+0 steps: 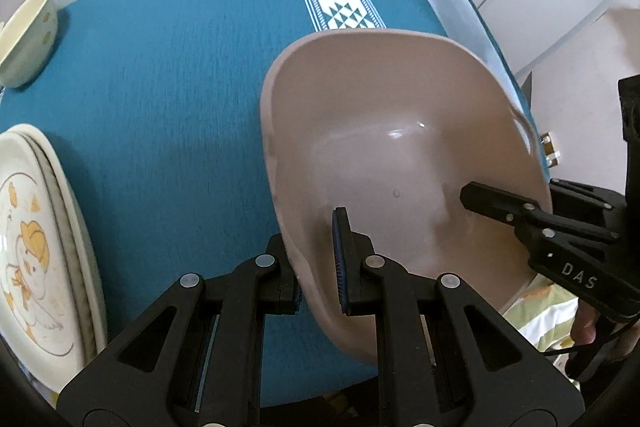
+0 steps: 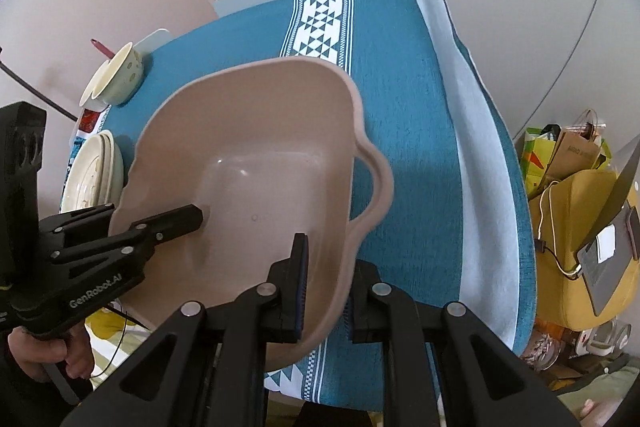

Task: Organize plates and bowls
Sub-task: 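Lift the taupe bowl, set it on the open cloth, open the gripper, then reach the right gripper to the large cream bowl rim and close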

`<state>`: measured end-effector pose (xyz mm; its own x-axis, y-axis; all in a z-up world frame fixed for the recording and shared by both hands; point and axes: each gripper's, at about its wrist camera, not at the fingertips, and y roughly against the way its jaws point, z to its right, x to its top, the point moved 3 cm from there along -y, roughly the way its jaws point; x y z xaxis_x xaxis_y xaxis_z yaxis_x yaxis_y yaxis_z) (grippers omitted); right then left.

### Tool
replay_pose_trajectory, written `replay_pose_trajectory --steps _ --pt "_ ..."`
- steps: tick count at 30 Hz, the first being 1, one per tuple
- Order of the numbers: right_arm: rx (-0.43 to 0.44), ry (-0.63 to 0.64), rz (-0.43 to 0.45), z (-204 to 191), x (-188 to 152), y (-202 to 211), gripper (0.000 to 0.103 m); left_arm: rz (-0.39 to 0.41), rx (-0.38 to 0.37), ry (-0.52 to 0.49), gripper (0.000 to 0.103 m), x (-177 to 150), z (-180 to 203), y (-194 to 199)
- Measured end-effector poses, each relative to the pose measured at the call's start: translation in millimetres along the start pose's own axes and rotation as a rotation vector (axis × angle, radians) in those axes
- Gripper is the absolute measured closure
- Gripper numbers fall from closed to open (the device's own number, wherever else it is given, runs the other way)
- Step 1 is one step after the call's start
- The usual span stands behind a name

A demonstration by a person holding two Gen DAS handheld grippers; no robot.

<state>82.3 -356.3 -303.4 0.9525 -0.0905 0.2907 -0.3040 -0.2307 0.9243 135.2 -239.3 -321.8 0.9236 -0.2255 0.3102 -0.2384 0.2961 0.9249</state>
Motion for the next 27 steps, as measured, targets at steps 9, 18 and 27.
replay_pose_trajectory --steps 9,18,27 --pt "0.023 -0.035 -0.004 7.2 0.0 -3.4 0.089 -0.005 0.091 -0.049 0.042 1.1 7.2 -7.2" --pt "0.027 -0.073 0.038 12.5 2.3 3.9 0.065 0.051 0.085 -0.078 0.026 8.5 9.1 0.6" --pt "-0.007 -0.093 0.094 19.1 13.6 29.0 0.033 0.068 0.093 -0.077 0.026 6.2 5.7 24.9"
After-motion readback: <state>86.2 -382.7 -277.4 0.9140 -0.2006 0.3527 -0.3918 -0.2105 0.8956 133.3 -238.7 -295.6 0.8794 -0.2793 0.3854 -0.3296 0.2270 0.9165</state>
